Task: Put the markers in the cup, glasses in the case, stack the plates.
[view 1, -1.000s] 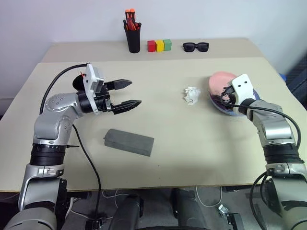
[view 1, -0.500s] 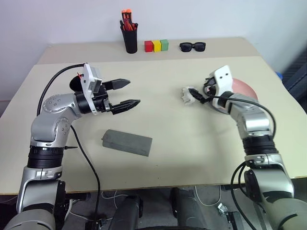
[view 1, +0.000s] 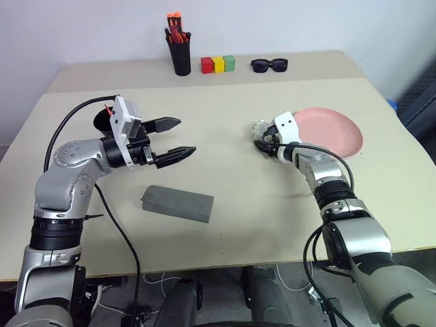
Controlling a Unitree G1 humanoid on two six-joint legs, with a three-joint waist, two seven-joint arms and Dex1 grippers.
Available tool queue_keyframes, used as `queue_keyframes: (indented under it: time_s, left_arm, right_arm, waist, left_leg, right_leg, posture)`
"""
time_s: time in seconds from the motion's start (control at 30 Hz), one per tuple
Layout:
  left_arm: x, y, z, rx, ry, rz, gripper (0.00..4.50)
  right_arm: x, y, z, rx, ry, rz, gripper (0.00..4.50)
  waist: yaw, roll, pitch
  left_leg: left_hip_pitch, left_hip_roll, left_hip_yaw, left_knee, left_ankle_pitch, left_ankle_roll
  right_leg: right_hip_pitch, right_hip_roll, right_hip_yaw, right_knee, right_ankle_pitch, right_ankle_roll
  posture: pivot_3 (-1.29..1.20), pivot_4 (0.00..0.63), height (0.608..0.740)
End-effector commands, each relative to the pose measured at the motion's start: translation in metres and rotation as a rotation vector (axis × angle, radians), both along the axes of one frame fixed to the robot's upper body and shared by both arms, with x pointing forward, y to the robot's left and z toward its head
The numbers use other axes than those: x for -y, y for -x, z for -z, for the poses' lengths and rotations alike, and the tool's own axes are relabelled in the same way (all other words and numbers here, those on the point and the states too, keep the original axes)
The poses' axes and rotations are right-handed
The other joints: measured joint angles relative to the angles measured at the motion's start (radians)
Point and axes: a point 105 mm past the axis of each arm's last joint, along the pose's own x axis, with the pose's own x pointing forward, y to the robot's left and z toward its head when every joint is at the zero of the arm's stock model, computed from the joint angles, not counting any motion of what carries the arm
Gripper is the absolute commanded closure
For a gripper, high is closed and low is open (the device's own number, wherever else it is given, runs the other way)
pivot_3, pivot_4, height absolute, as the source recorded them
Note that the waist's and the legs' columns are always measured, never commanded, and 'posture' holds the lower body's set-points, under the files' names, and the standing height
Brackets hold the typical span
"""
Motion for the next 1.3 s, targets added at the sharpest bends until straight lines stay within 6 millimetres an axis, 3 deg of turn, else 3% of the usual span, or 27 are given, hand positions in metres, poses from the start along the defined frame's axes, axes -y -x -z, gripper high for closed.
queue_keyframes:
  time_s: [0.03, 0.1, 0.23, 0.43, 0.53, 0.6, 0.73, 0.83, 1.0, 1.1, 1.17, 1.3]
  left_arm:
    - [-0.003, 0.005, -0.012, 0.046, 0.014, -0.008, 0.0]
    - [-0.003, 0.006, -0.011, 0.045, 0.014, -0.011, 0.0]
    - [-0.002, 0.005, -0.009, 0.04, 0.017, -0.012, 0.0]
    - [-0.002, 0.002, -0.01, 0.049, 0.036, -0.02, 0.0]
    - [-0.001, 0.001, -0.008, 0.05, 0.036, -0.016, 0.0]
    - [0.002, 0.0, -0.007, 0.054, 0.038, -0.008, 0.0]
    - [0.007, -0.002, -0.007, 0.055, 0.049, 0.008, 0.0]
    - [0.005, -0.004, -0.007, 0.041, 0.06, 0.01, 0.0]
    - [-0.002, -0.005, -0.007, 0.051, 0.065, -0.014, 0.0]
    - [-0.006, -0.006, -0.006, 0.066, 0.07, -0.046, 0.0]
    - [-0.009, -0.004, -0.005, 0.099, 0.068, -0.064, 0.0]
    - [-0.01, 0.005, 0.001, 0.125, 0.058, -0.077, 0.0]
  right_arm:
    - [-0.003, -0.007, -0.022, 0.075, -0.006, -0.002, 3.55]
    - [-0.003, -0.009, -0.033, 0.114, -0.031, -0.009, 4.47]
    - [0.009, -0.006, -0.067, 0.213, -0.095, -0.026, 4.47]
    - [0.089, 0.009, -0.094, 0.303, -0.041, 0.156, 4.47]
    - [0.125, 0.022, -0.085, 0.262, -0.007, 0.233, 4.47]
    - [0.13, 0.029, -0.073, 0.221, 0.023, 0.216, 3.91]
    - [0.125, 0.034, -0.059, 0.164, 0.062, 0.186, 2.11]
    - [0.125, 0.035, -0.072, 0.205, 0.048, 0.196, 0.53]
    - [0.127, 0.044, -0.097, 0.294, 0.047, 0.175, 0.53]
    - [0.095, 0.06, -0.118, 0.355, -0.068, -0.02, 0.53]
    - [0.063, 0.081, -0.125, 0.376, -0.116, -0.21, 0.53]
    - [0.024, 0.125, -0.138, 0.432, -0.142, -0.474, 0.53]
  waist:
    - [0.001, 0.0, 0.0]
    - [0.0, 0.0, 0.0]
    - [0.0, 0.001, 0.0]
    - [0.008, 0.0, 0.0]
    - [0.007, 0.0, 0.0]
    - [0.002, 0.0, 0.0]
    - [-0.013, 0.001, 0.0]
    - [-0.016, 0.001, 0.0]
    - [0.002, 0.001, 0.0]
    - [0.004, 0.001, 0.0]
    - [0.004, 0.001, 0.0]
    - [0.006, 0.001, 0.0]
  left_leg:
    - [0.0, 0.0, 0.0, 0.0, 0.0, 0.0]
    - [0.0, 0.0, 0.0, 0.0, 0.0, 0.0]
    - [0.0, 0.0, 0.0, 0.0, 0.0, 0.0]
    - [-0.001, 0.0, -0.001, 0.0, 0.0, 0.0]
    - [-0.001, 0.0, 0.0, 0.0, 0.0, 0.0]
    - [-0.001, 0.0, 0.0, 0.0, 0.0, 0.0]
    - [0.001, 0.001, 0.004, 0.0, 0.0, 0.0]
    - [0.001, 0.001, 0.004, 0.001, 0.0, 0.0]
    - [0.0, 0.001, 0.004, 0.001, 0.0, 0.0]
    - [0.0, 0.001, 0.003, 0.001, 0.0, 0.0]
    - [0.0, 0.001, 0.003, 0.0, 0.0, 0.0]
    - [0.0, 0.001, 0.002, 0.001, 0.0, 0.0]
  right_leg:
    - [0.0, 0.0, 0.0, 0.0, 0.0, 0.0]
    - [0.0, 0.0, 0.0, 0.0, 0.0, 0.0]
    - [0.0, 0.0, 0.0, 0.0, 0.0, 0.0]
    - [0.0, 0.0, 0.0, 0.0, 0.0, 0.0]
    - [0.0, 0.0, 0.0, -0.001, 0.0, 0.0]
    - [0.0, 0.0, 0.0, -0.001, 0.0, 0.0]
    - [0.001, 0.001, 0.002, 0.0, 0.0, 0.0]
    - [0.0, 0.001, 0.002, 0.0, 0.0, 0.0]
    - [0.0, 0.0, 0.002, 0.0, 0.0, 0.0]
    - [0.0, 0.0, 0.002, -0.001, 0.0, 0.0]
    - [0.0, 0.0, 0.002, -0.001, 0.0, 0.0]
    - [0.001, 0.0, 0.002, -0.001, 0.0, 0.0]
  posture:
    - [0.0, 0.15, 0.74]
    - [0.0, 0.15, 0.74]
    - [0.0, 0.15, 0.74]
    - [0.0, 0.15, 0.74]
    - [0.0, 0.15, 0.74]
    - [0.0, 0.15, 0.74]
    - [0.0, 0.15, 0.74]
    - [0.0, 0.15, 0.74]
    - [0.0, 0.15, 0.74]
    - [0.0, 0.15, 0.74]
    - [0.0, 0.15, 0.74]
    - [0.0, 0.15, 0.74]
